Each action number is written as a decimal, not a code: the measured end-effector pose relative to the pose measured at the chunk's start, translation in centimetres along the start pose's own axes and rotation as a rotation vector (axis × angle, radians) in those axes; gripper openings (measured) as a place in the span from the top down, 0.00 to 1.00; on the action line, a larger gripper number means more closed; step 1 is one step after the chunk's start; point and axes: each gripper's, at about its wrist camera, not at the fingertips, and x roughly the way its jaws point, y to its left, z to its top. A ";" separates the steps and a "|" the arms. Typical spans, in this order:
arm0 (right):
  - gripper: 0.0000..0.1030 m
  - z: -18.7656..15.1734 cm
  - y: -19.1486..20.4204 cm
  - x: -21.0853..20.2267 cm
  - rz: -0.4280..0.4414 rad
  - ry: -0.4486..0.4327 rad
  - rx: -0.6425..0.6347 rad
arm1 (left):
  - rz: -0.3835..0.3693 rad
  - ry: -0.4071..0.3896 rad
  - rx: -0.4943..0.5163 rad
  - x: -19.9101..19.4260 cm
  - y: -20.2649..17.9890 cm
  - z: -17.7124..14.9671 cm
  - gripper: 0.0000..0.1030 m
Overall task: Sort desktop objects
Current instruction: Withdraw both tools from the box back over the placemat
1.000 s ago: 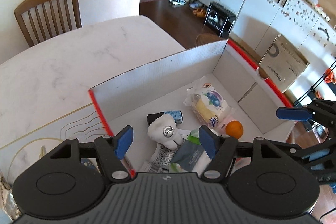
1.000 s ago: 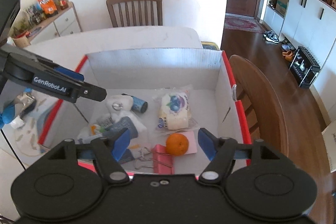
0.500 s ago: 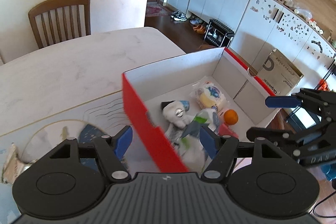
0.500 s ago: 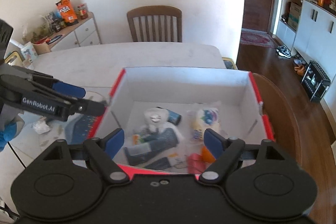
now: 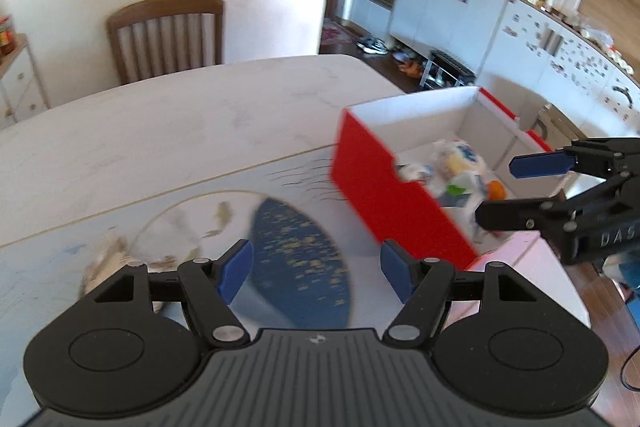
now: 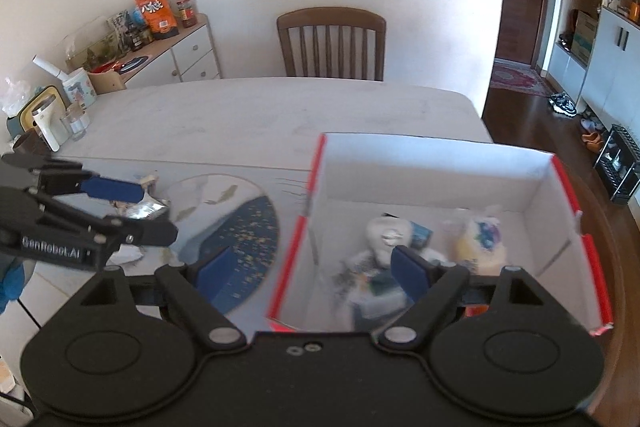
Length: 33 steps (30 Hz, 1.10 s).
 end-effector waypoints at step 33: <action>0.14 6.9 19.7 14.6 0.115 0.143 -0.206 | 0.128 0.033 -0.159 2.5 12.8 -9.5 0.02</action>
